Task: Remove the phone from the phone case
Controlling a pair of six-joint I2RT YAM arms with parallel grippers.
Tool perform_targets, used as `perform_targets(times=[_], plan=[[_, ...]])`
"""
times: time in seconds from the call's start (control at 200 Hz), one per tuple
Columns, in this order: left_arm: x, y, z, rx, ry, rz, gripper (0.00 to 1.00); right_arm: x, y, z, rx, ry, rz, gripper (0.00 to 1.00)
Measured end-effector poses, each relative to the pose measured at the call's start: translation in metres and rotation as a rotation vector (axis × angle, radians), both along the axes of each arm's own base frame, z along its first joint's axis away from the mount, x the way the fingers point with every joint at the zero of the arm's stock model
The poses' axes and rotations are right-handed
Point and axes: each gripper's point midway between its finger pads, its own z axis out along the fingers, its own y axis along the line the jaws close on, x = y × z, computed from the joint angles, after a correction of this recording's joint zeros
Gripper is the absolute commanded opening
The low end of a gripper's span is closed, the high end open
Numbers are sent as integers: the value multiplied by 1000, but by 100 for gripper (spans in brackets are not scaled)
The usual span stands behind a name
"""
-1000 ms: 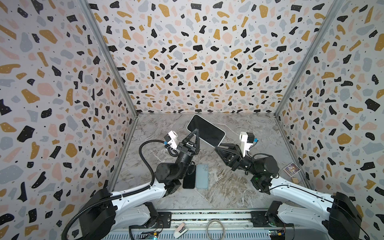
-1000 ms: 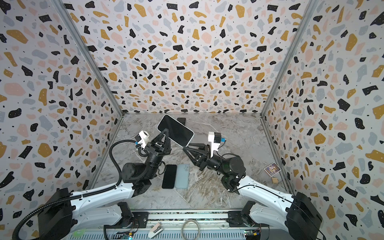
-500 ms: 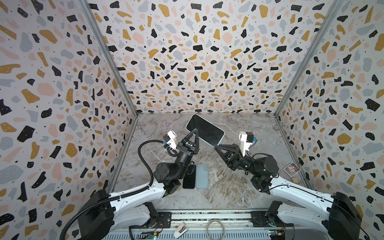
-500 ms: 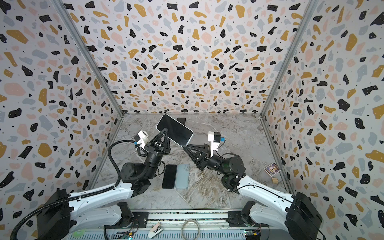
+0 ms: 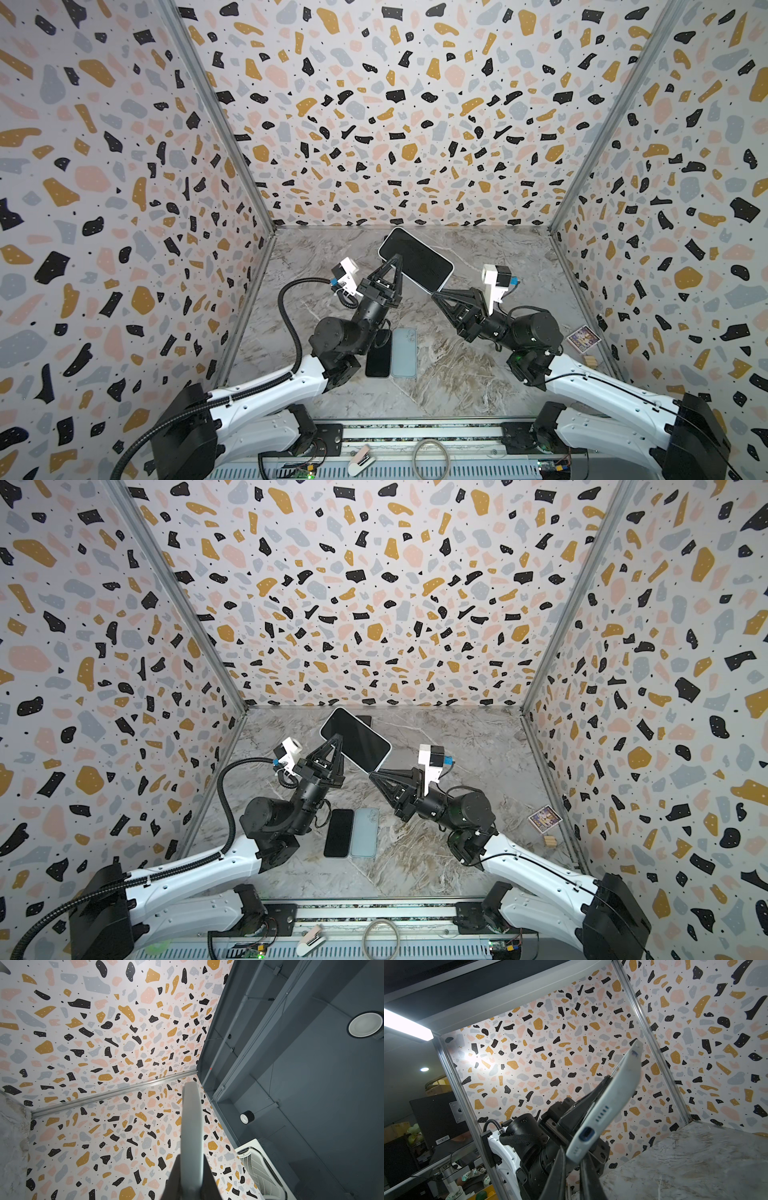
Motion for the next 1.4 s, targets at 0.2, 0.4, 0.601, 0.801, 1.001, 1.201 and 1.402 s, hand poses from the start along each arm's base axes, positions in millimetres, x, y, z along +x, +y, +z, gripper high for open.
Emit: perform_targets(times=[0.2,0.4,0.601,0.801,1.001,1.201,1.402], plan=[[1,-7,-1,-10,30,-44,0,-1,-4,-1,-29,-29,-27,0],[2,-14,-5,-1,64,-78,0,-4,-7,-4,-70,-69,-56,0],[3,-20,-1,20,79,-102,0,-5,-9,-4,-111,-112,-85,0],[4,-21,2,24,87,-111,0,-2,-9,-1,-144,-140,-100,0],[6,-25,-2,49,104,-118,0,1,-11,-7,-179,-147,-111,0],[8,-28,2,66,109,-125,0,5,-11,-8,-206,-150,-127,0],[9,-29,0,84,114,-128,0,9,-11,-13,-226,-134,-133,0]])
